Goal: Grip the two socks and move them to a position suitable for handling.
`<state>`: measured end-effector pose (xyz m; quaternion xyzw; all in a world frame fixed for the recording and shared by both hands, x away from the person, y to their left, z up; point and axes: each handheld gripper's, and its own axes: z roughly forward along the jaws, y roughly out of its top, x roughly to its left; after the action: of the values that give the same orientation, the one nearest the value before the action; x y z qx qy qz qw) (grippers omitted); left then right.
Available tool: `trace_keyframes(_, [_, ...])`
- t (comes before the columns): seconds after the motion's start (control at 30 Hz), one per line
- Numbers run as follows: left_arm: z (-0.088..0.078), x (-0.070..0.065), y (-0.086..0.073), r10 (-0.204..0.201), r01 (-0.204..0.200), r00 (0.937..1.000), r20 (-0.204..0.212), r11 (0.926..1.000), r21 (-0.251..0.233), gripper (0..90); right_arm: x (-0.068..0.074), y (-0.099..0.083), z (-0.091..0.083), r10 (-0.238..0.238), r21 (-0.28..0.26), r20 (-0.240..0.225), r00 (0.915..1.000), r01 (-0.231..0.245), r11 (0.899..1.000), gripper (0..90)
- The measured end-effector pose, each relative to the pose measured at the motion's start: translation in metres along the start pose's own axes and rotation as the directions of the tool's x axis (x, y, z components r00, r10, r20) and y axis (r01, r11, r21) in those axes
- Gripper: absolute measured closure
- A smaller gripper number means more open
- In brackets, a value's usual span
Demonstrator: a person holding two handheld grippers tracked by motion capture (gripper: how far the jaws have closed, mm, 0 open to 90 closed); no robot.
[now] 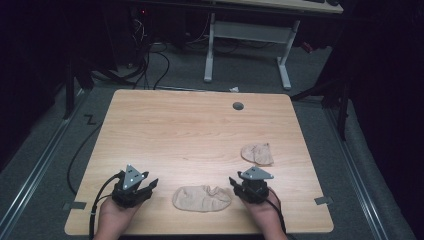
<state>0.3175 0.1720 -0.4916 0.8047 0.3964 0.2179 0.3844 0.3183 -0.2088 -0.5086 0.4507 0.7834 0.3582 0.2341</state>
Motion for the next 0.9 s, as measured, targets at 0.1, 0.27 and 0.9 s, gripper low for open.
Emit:
trace_keyframes(0.1, [0.001,0.005,-0.001,-0.014,0.014,0.9999,0.004,0.9999,-0.006,53.8,-0.013,0.007,0.002,0.035,-0.017,0.025,0.9991,-0.034,0.999,60.5])
trace_keyframes(0.27, [-0.008,0.005,0.003,-0.02,0.021,0.9994,0.028,0.999,-0.04,51.7,-0.055,0.028,0.005,0.159,-0.049,0.096,0.9826,-0.155,0.987,58.0])
trace_keyframes(0.9, [0.002,0.004,0.001,-0.003,0.003,1.0,0.006,0.9999,-0.016,69.4,-0.122,0.018,0.04,0.203,0.114,0.204,0.9576,-0.229,0.967,90.0])
